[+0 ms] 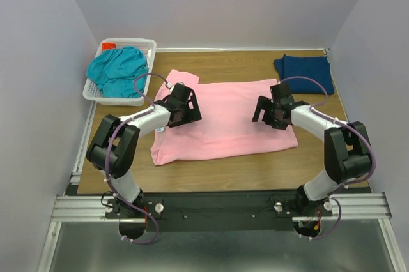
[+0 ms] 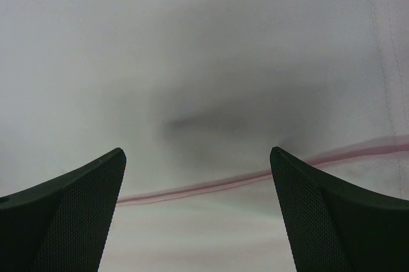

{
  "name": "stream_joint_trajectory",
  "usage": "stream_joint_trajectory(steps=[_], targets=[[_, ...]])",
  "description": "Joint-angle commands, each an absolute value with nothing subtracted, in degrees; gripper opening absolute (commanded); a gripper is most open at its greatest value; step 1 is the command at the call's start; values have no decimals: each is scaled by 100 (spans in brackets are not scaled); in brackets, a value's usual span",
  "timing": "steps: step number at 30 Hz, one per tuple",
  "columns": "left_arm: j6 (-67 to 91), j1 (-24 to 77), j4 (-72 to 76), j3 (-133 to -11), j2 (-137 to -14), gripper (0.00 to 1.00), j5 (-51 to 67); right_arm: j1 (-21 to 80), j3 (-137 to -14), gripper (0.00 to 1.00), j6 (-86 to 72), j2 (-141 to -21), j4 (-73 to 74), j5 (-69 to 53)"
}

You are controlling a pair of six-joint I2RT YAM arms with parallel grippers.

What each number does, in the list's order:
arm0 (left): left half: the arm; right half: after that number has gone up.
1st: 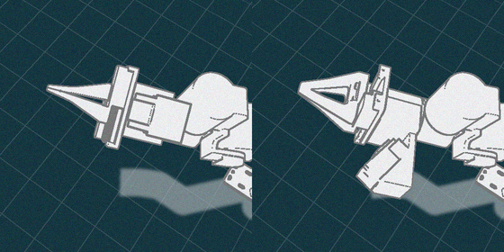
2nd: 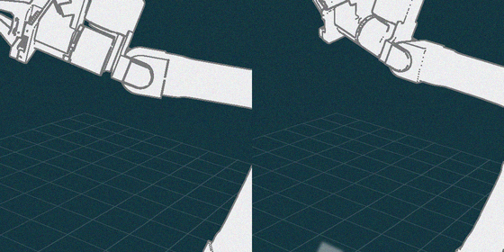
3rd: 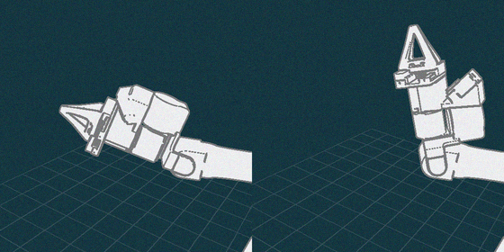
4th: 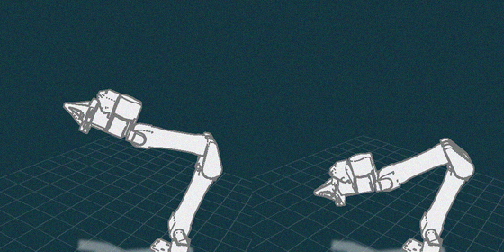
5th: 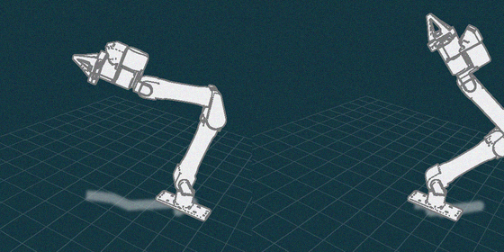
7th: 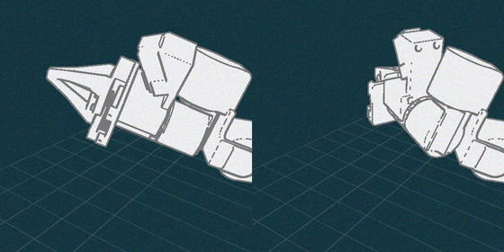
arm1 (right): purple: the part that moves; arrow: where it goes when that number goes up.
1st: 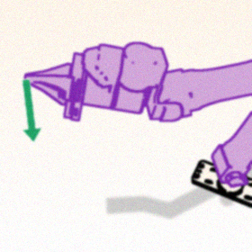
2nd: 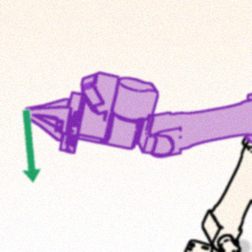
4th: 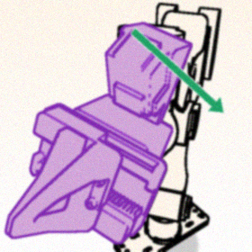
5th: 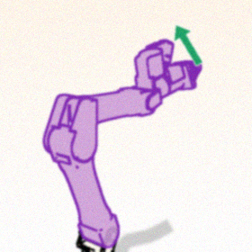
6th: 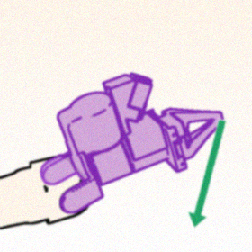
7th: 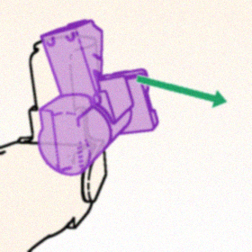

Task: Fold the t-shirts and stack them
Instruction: Fold the tshirt

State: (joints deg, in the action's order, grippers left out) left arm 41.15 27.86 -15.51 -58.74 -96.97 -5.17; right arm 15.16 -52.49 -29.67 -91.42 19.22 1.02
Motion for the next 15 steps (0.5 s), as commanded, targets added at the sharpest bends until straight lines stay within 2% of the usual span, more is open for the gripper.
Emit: stream_joint_trajectory(steps=[1, 7, 15], targets=[[4095, 2804, -1362, -5530, -9704, 98, -360, 1547, -5037, 100, -2926, -9062, 1828, 333], [4359, 2874, -1318, -4783, -9353, 98, -352, 1547, -4255, 100, -3058, -8658, 1828, 343], [4860, 3269, -1678, -4123, -8562, 98, -430, 1661, -3253, 100, -3340, -7517, 1837, -113]])
